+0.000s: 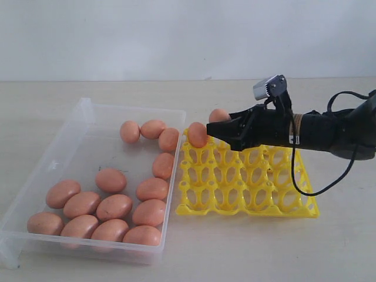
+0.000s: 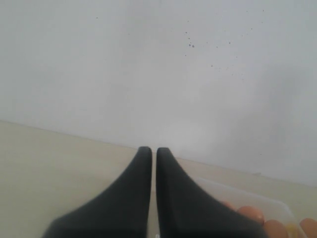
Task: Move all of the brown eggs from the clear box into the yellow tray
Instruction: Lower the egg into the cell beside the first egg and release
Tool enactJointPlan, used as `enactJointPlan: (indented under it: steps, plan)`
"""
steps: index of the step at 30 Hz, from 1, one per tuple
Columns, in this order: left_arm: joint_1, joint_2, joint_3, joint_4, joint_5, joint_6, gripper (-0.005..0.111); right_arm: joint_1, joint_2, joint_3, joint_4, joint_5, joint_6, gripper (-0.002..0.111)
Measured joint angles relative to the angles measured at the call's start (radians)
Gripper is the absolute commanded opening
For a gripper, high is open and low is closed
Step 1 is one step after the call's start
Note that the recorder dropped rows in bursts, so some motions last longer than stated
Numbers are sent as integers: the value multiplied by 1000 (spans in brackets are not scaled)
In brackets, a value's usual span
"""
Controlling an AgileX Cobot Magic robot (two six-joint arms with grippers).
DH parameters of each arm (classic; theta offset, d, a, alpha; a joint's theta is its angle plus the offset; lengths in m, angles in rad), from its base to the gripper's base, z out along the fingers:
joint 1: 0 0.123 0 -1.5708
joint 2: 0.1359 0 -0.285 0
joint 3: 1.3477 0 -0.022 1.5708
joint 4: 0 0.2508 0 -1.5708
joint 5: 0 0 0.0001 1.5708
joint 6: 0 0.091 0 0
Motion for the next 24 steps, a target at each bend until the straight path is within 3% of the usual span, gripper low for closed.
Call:
enactJointPlan:
  steps: [24]
  plan:
    - [0,0,0,0,0,0,4,29,0,-8,50,94,0,0]
